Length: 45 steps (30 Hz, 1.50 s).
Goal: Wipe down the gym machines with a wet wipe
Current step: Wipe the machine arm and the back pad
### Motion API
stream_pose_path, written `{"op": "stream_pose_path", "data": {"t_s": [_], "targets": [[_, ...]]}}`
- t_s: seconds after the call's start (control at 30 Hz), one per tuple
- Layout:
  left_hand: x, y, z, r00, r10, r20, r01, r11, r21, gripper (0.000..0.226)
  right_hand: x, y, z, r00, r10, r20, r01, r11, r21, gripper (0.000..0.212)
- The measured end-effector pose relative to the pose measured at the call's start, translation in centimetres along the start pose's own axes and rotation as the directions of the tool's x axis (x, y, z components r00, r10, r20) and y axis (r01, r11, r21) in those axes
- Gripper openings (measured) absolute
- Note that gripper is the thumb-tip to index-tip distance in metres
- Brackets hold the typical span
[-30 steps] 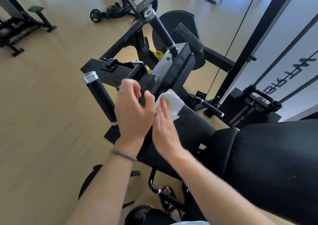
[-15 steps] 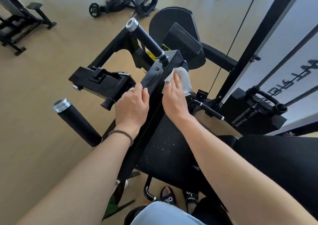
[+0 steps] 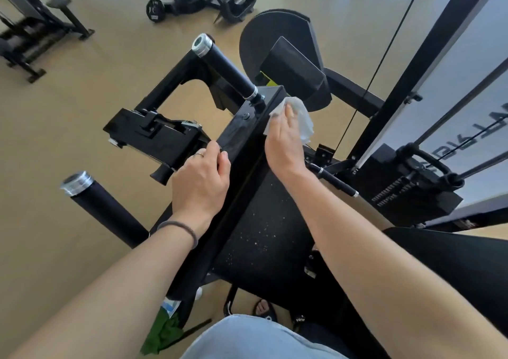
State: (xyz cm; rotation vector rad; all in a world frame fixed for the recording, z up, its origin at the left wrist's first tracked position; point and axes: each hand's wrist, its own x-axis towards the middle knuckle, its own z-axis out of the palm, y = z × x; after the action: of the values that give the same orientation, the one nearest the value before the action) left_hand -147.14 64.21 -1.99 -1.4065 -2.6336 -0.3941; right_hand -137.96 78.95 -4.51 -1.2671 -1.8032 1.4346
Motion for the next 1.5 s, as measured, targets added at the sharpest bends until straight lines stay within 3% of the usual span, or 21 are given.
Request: {"op": "stream_pose_path", "data": {"t_s": [0.23, 0.53, 0.67, 0.83, 1.0, 1.13, 1.27, 1.37, 1.43, 1.5], "targets": [[0.2, -0.1, 0.2, 1.0, 0.006, 0.0, -0.006, 1.0, 0.002, 0.027, -12.3, 1.4, 5.4, 0.995, -0.078, 0.07, 0.075, 0.997, 0.035, 0.057], [0.1, -0.1, 0.1, 1.0, 0.002, -0.002, -0.002, 1.0, -0.02, 0.026, 2.3, -0.7, -0.3, 0.993, -0.022, -0.113, 0.026, 0.999, 0.031, 0.055], [0.2, -0.1, 0.2, 1.0, -0.006, -0.004, 0.006, 1.0, -0.028, 0.024, 5.4, -1.2, -2.4, 0.981, 0.193, -0.038, -0.186, 0.973, 0.14, 0.055], [0.2, -0.2, 0.1, 1.0, -0.001, 0.002, 0.001, 0.999, -0.038, 0.02, 10.8, 0.9, -2.8, 0.91, 0.398, 0.118, -0.414, 0.885, 0.21, 0.089], [0.3, -0.2, 0.1, 1.0, 0.004, -0.001, -0.004, 0.999, -0.036, 0.02, 13.6, 4.5, -3.0, 0.873, 0.436, 0.219, -0.485, 0.824, 0.293, 0.077], [0.4, -0.3, 0.2, 1.0, -0.001, 0.002, 0.002, 0.999, -0.04, 0.022, 9.0, 3.2, -2.8, 0.905, 0.391, 0.166, -0.418, 0.75, 0.513, 0.069], [0.4, -0.3, 0.2, 1.0, 0.004, 0.0, -0.004, 0.999, -0.041, 0.025, 5.0, 2.4, -1.3, 0.886, 0.454, 0.094, -0.361, 0.549, 0.754, 0.062], [0.3, -0.3, 0.2, 1.0, 0.001, 0.0, -0.001, 0.999, -0.038, 0.024, 0.1, 0.8, 0.9, 0.865, 0.49, 0.108, -0.384, 0.508, 0.771, 0.055], [0.3, -0.3, 0.2, 1.0, 0.001, 0.002, -0.001, 0.999, -0.034, 0.024, -4.8, 0.1, 2.5, 0.842, 0.504, 0.191, -0.457, 0.481, 0.748, 0.068], [0.3, -0.3, 0.2, 1.0, 0.0, 0.001, 0.0, 0.999, -0.033, 0.024, -9.1, 0.1, 3.5, 0.806, 0.529, 0.267, -0.535, 0.456, 0.711, 0.062]]}}
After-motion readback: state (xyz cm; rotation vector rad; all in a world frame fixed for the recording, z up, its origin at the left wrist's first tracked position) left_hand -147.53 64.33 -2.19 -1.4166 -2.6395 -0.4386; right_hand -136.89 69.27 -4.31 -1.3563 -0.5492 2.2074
